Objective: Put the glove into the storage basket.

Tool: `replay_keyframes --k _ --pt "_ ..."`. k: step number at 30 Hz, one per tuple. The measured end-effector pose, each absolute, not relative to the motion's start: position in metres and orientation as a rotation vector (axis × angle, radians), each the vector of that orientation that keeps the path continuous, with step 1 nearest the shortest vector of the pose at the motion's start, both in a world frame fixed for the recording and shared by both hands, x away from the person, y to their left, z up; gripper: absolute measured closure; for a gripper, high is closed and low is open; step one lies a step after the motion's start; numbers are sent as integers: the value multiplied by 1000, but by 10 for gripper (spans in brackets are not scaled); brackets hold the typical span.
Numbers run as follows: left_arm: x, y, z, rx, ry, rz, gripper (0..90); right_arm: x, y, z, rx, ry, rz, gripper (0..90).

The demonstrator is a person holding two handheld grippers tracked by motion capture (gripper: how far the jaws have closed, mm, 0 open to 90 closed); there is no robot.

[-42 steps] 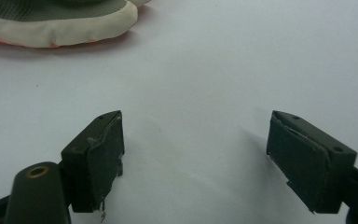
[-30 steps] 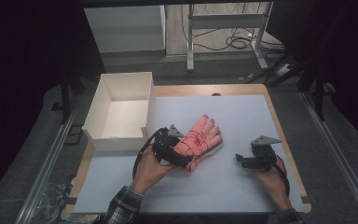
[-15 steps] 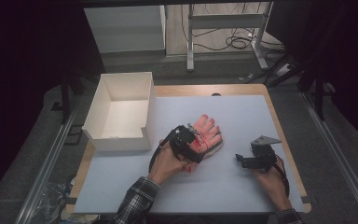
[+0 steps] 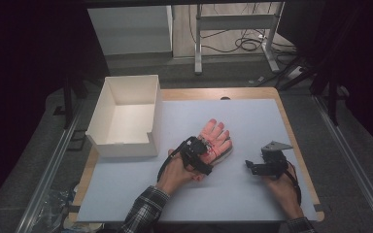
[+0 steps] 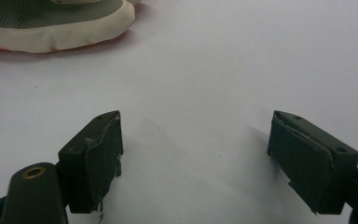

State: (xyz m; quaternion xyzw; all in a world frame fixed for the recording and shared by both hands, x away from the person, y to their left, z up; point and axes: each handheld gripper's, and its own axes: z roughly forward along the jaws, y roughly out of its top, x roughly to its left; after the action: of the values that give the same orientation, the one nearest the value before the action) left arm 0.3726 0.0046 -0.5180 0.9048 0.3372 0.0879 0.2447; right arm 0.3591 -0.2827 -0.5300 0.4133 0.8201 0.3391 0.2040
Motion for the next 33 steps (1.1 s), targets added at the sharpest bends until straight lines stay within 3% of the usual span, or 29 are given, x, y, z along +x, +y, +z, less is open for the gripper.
replay_keyframes --k 2,5,6,7,12,17,33 --pt "373 5 -517 2474 918 216 112 359 -283 -530 1153 2288 946 182" --pt "371 4 -515 2477 906 189 275 359 -283 -530 1153 2288 946 182" --pt "371 4 -513 2490 896 181 275 359 -283 -530 1153 2288 946 182" --pt "371 3 -512 2495 890 166 354 359 -283 -530 1154 2288 946 182" --pt "369 2 -508 2498 862 160 481 359 -283 -530 1153 2288 946 182" --pt "371 10 -505 2450 857 125 522 359 -283 -530 1154 2288 946 182" --pt "378 13 -479 2442 864 120 515 359 -283 -530 1153 2287 946 182"
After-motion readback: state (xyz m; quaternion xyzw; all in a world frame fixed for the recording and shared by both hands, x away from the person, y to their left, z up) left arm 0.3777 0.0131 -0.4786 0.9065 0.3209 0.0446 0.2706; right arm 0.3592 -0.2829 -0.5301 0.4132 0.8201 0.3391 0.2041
